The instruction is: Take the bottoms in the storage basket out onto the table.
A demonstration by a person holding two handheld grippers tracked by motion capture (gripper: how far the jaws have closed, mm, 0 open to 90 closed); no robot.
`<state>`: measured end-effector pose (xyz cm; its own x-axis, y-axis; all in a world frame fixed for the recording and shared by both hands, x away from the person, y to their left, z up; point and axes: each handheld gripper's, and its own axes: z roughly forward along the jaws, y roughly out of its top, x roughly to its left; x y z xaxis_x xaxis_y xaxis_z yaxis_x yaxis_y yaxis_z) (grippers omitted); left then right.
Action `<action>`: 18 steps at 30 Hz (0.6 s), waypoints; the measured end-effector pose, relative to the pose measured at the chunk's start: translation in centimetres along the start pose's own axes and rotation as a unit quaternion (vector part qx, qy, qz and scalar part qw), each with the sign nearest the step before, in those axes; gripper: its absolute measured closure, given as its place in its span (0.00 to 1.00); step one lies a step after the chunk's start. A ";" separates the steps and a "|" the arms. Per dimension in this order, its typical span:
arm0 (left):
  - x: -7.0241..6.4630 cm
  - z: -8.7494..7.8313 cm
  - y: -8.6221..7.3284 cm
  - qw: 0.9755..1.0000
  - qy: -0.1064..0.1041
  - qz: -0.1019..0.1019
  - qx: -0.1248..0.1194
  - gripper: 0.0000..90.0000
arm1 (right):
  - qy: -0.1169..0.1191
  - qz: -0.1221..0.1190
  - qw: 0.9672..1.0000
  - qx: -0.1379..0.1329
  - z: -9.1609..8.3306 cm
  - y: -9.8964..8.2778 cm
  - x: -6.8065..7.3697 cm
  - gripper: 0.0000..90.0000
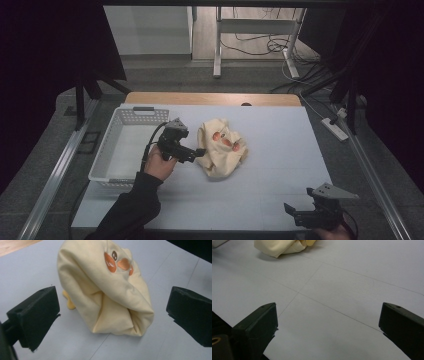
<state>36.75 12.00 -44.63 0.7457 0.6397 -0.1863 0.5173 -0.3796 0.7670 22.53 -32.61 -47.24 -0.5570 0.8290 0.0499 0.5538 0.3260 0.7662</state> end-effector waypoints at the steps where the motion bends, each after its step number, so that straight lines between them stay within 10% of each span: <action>1: 0.0 -0.1 0.0 1.000 0.001 -0.001 0.001 0.00 | 0.000 0.000 1.000 0.000 0.0 0.0 0.0 0.03; 18: 0.1 -0.9 -1.2 1.000 0.000 -0.011 0.003 0.00 | 0.001 0.003 1.000 -0.005 -0.1 0.0 0.0 0.03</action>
<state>35.79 13.17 -45.02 0.7337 0.6483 -0.2034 0.5362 -0.3687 0.7593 22.46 -32.67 -47.21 -0.5549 0.8300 0.0558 0.5512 0.3166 0.7720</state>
